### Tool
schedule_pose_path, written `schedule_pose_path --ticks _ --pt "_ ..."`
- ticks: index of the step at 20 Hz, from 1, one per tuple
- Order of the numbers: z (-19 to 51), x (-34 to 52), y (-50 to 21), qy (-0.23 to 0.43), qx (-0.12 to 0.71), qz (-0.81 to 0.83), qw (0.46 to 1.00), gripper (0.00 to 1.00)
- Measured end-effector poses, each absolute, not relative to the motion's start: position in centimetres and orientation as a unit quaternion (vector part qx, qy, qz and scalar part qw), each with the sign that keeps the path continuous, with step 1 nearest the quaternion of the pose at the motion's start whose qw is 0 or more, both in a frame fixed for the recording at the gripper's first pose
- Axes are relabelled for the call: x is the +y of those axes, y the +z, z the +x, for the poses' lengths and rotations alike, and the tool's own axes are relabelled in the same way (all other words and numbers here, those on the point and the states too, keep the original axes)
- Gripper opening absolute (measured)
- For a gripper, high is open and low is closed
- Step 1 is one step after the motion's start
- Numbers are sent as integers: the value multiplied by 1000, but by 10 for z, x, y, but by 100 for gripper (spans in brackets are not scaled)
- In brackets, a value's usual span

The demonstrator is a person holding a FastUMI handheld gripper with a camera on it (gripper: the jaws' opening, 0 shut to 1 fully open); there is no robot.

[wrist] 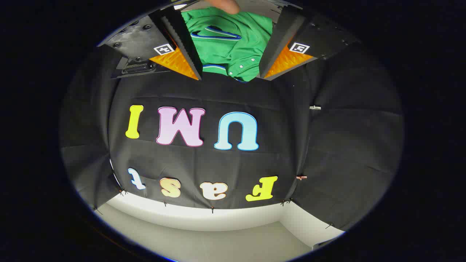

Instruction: Put the clothes into the washing machine and then close the washing machine lid.

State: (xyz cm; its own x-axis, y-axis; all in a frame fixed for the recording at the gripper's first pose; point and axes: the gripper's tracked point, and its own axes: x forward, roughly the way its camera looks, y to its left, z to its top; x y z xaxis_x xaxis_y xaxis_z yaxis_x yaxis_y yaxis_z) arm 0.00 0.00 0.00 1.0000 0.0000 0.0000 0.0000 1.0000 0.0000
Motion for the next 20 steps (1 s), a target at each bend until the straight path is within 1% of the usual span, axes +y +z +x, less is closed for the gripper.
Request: schedule_pose_path --ticks 16,20 --pt "-1 -11 -5 4 6 -8 1000 99" --pt "7 -6 -7 16 17 -5 1000 98"
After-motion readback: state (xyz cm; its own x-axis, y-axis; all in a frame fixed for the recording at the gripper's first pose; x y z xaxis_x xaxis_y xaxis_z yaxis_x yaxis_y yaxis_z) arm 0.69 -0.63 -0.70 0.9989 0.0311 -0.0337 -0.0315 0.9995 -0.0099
